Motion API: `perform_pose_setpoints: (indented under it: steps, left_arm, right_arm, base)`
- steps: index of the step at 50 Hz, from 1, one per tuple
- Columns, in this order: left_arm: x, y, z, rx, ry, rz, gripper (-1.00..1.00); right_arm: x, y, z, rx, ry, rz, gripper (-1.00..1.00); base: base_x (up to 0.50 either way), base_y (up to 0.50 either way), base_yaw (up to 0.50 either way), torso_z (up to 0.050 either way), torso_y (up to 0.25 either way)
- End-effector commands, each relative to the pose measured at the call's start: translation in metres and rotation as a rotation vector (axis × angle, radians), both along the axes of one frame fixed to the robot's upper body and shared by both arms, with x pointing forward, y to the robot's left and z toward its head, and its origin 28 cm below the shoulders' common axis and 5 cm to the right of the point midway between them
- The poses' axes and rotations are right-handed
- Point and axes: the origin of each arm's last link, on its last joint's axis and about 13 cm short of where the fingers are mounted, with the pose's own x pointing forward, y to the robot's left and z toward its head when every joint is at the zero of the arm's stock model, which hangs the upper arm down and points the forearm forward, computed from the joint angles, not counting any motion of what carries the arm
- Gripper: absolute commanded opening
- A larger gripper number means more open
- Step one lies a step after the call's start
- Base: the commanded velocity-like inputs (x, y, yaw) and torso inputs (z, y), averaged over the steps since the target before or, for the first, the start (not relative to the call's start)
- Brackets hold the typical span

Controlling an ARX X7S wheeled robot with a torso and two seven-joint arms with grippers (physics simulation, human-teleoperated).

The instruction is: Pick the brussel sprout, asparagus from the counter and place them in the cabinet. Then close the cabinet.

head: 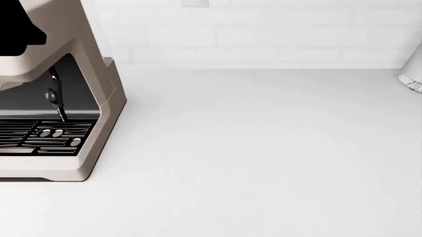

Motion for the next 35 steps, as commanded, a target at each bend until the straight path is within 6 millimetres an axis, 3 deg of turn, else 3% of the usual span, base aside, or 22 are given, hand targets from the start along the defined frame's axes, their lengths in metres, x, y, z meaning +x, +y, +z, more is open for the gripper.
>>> perform_pose_setpoints:
  steps: [1,3,7,9,25,35]
  left_arm:
    - [0.0,0.0,0.0,-0.001,0.012,0.005,1.0]
    - [0.0,0.0,0.0,-0.001,0.013,0.004,1.0]
    - [0.016,0.005,-0.046,0.032,0.058,0.025,1.0]
    - [0.021,0.005,-0.052,0.008,0.024,0.026,1.0]
    - [0.011,0.012,-0.062,-0.005,0.024,0.038,1.0]
    - [0.035,0.015,-0.07,0.005,0.039,0.05,1.0]
  right_arm:
    - [-0.014,0.043,0.024,-0.122,-0.131,0.184,1.0]
    - [-0.011,0.046,0.025,-0.133,-0.126,0.194,1.0]
    - [-0.002,0.051,0.027,-0.152,-0.112,0.219,1.0]
    - [0.001,0.054,0.028,-0.163,-0.106,0.23,1.0]
    - [0.05,0.085,0.032,-0.25,-0.035,0.303,1.0]
    - [0.085,0.098,0.031,-0.284,0.016,0.275,1.0]
  base:
    - [0.0,0.0,0.0,0.0,0.0]
    - [0.0,0.0,0.0,0.0,0.0]
    - [0.0,0.0,0.0,0.002,0.003]
    - [0.0,0.0,0.0,0.0,0.005]
    - [0.0,0.0,0.0,0.001,0.001]
    - [0.0,0.0,0.0,0.001,0.0]
